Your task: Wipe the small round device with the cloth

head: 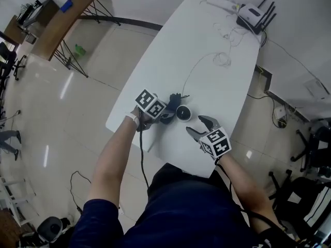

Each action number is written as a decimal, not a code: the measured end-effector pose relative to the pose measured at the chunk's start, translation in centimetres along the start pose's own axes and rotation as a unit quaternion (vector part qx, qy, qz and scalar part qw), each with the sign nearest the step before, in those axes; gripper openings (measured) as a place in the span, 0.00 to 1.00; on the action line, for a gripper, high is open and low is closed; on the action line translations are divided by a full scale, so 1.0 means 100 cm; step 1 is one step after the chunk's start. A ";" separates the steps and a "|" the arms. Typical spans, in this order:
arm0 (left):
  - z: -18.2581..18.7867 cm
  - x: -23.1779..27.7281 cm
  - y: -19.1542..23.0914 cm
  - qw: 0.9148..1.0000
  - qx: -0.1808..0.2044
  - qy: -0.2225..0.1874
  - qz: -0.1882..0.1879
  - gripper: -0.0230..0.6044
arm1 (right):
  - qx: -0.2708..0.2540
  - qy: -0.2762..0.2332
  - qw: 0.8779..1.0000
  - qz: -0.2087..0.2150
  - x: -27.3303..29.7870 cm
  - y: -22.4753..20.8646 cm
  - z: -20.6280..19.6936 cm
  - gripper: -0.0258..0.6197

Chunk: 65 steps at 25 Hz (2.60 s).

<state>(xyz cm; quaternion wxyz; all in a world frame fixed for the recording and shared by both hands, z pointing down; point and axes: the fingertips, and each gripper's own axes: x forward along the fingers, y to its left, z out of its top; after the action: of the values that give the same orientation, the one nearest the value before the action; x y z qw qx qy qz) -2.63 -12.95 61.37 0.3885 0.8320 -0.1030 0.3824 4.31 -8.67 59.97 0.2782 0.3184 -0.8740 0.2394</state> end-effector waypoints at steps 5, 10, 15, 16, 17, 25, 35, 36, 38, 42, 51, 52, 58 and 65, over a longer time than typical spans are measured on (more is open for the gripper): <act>0.002 0.014 0.009 0.998 0.023 0.044 -0.031 0.18 | 0.002 0.009 1.000 -0.022 0.008 0.003 0.001 0.51; 0.002 0.016 0.001 0.994 0.073 0.072 -0.044 0.18 | -0.004 0.019 1.000 -0.016 0.015 0.004 0.000 0.51; 0.006 0.009 -0.004 0.993 0.083 0.067 -0.051 0.18 | -0.001 0.019 1.000 -0.005 0.022 0.002 -0.001 0.51; 0.007 0.007 -0.006 0.993 0.083 0.062 -0.049 0.18 | -0.001 0.019 1.000 -0.002 0.022 0.002 0.000 0.51; 0.009 0.005 -0.008 0.994 0.085 0.058 -0.044 0.18 | -0.002 0.019 1.000 0.001 0.022 0.002 0.000 0.51; 0.036 -0.027 -0.037 0.976 0.203 0.022 0.081 0.18 | -0.018 0.022 0.999 0.016 0.020 0.001 0.001 0.50; 0.021 -0.018 -0.075 0.819 0.472 0.129 0.300 0.18 | -0.031 0.024 0.999 0.032 0.024 0.005 0.001 0.49; 0.020 -0.017 -0.075 0.801 0.489 0.136 0.318 0.18 | -0.033 0.025 0.999 0.033 0.024 0.004 0.000 0.49; 0.020 -0.012 -0.081 0.804 0.484 0.122 0.324 0.18 | -0.033 0.028 0.998 0.036 0.024 0.003 -0.001 0.49; 0.027 -0.026 -0.085 0.924 0.289 -0.020 0.248 0.18 | -0.021 0.027 0.999 0.039 0.022 0.002 -0.002 0.49; 0.035 -0.038 0.005 0.976 0.185 0.003 0.116 0.18 | 0.020 0.013 0.999 0.036 0.015 0.006 0.004 0.48; 0.034 -0.030 0.007 0.976 0.192 0.030 0.097 0.18 | 0.021 0.013 0.999 0.033 0.014 0.007 0.004 0.48; 0.016 0.017 0.010 0.966 0.218 0.138 0.013 0.18 | 0.041 0.007 0.999 0.017 0.007 0.002 0.004 0.48; 0.019 0.008 -0.003 0.960 0.248 0.129 0.014 0.18 | 0.064 -0.001 0.998 0.015 0.000 -0.010 -0.003 0.47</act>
<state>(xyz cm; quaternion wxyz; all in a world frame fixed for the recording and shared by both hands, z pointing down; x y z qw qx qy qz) -0.85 -14.08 61.01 0.1742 0.8444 0.0344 0.5054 5.09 -9.13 60.45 0.2526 0.3229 -0.8618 0.2985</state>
